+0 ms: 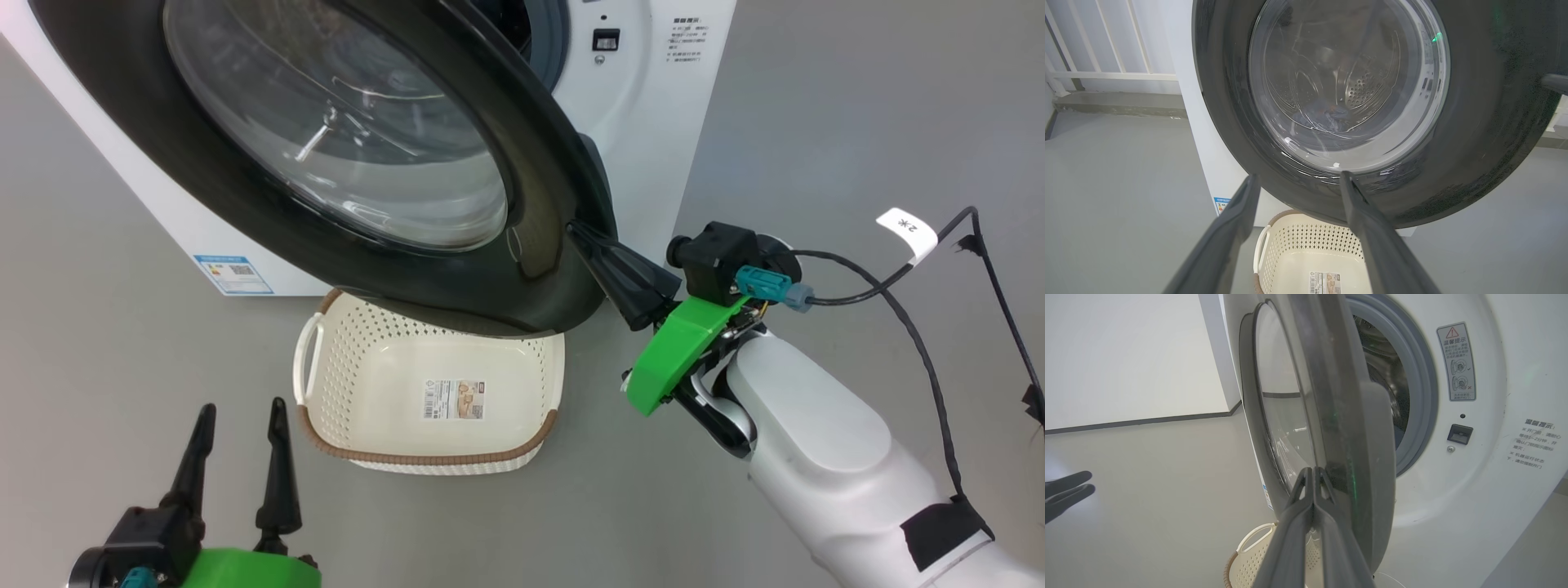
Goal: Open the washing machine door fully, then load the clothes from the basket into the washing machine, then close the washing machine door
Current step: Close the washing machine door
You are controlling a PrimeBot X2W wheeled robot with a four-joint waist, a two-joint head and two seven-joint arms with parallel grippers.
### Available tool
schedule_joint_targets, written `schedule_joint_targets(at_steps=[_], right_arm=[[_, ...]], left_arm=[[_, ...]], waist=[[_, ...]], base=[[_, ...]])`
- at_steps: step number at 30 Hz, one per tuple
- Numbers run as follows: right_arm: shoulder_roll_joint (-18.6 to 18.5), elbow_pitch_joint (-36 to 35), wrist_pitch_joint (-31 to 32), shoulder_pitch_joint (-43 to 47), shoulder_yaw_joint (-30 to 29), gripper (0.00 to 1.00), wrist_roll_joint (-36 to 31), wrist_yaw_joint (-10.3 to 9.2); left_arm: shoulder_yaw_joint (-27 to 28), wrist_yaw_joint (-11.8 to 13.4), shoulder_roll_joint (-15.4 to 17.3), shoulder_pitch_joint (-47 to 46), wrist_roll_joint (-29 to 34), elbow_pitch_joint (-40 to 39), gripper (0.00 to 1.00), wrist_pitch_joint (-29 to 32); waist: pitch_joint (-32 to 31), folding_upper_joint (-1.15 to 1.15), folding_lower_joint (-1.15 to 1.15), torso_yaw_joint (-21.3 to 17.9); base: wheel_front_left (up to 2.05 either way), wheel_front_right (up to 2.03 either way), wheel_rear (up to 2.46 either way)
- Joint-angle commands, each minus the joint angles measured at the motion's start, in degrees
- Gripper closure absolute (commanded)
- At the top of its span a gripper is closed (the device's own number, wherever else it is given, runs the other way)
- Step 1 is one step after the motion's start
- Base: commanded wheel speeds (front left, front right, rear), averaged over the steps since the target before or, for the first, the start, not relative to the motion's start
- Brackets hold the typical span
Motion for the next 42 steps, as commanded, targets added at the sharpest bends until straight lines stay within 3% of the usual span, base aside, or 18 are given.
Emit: schedule_joint_targets(at_steps=[1,16,32,42], right_arm=[[1.12,-0.57,-0.50,-1.12,0.43,1.00,0.58,0.09],[-0.75,3.76,-0.73,-6.76,-0.97,1.00,1.90,0.09],[-6.53,10.83,-0.74,-20.14,-4.62,1.00,1.50,0.09],[-9.38,12.68,-0.74,-24.31,-6.64,1.00,0.91,0.09]], left_arm=[[1.77,-0.04,0.82,-2.36,0.96,-0.97,0.00,-0.64],[0.78,-0.42,-0.17,-4.61,1.60,-0.96,0.00,-0.69],[-0.69,-2.13,-4.19,-11.17,3.50,-1.64,0.00,-0.70],[-1.13,-2.87,-5.10,-13.09,3.64,-1.40,0.00,-0.71]], waist=[[0.09,0.00,0.00,0.02],[2.81,0.00,0.00,1.16],[11.22,0.00,0.00,6.98],[13.71,0.00,0.00,9.31]], base=[[0.00,0.00,0.00],[0.00,0.00,0.00],[0.00,0.00,0.00],[0.00,0.00,0.00]])
